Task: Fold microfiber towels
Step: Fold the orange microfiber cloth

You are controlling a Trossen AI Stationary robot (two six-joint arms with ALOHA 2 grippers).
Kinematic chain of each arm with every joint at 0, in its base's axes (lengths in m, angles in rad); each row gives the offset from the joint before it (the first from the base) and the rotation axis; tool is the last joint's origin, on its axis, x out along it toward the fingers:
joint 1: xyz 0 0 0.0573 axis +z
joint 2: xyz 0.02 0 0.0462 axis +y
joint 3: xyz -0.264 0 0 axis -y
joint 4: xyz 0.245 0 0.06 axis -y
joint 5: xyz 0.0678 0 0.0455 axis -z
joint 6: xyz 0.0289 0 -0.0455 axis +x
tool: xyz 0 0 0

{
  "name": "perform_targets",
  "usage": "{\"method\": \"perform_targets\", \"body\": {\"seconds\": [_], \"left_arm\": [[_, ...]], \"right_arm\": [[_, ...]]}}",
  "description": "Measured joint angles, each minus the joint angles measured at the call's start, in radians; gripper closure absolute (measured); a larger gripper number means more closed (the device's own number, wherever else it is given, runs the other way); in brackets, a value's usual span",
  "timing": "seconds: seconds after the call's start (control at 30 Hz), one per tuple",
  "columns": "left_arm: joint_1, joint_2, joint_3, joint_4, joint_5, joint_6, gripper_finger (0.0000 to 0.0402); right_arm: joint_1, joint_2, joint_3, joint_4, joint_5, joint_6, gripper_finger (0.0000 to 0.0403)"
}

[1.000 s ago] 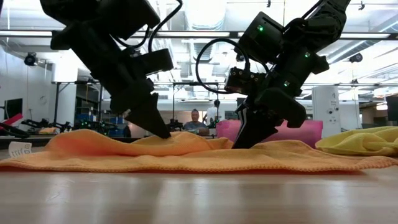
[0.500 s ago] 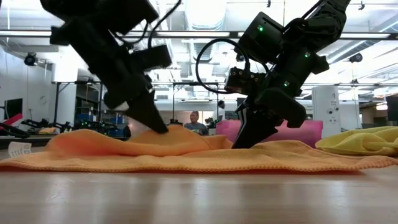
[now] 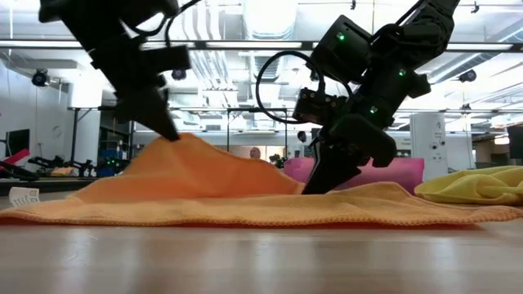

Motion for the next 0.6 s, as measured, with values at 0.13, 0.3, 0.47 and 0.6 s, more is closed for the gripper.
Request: {"method": "perform_targets", "body": {"seconds": [0.13, 0.3, 0.47, 0.6], "left_arm": [[0.023, -0.018, -0.032, -0.098, -0.028, -0.070, 0.0401], [0.053, -0.006, -0.083, -0.112, -0.035, -0.157, 0.0401], [0.053, 0.003, -0.096, -0.109, -0.014, -0.173, 0.0386], [0.053, 0.003, -0.091, -0.110, -0.006, -0.174, 0.0334]], "right_arm": [[-0.003, 0.000, 0.001, 0.004, 0.000, -0.004, 0.0394], [-0.003, -0.013, 0.001, 0.004, 0.000, -0.007, 0.0394], [-0.003, -0.043, 0.001, -0.019, 0.002, -0.013, 0.0394], [-0.003, -0.083, 0.002, -0.048, 0.002, -0.015, 0.0394]]}}
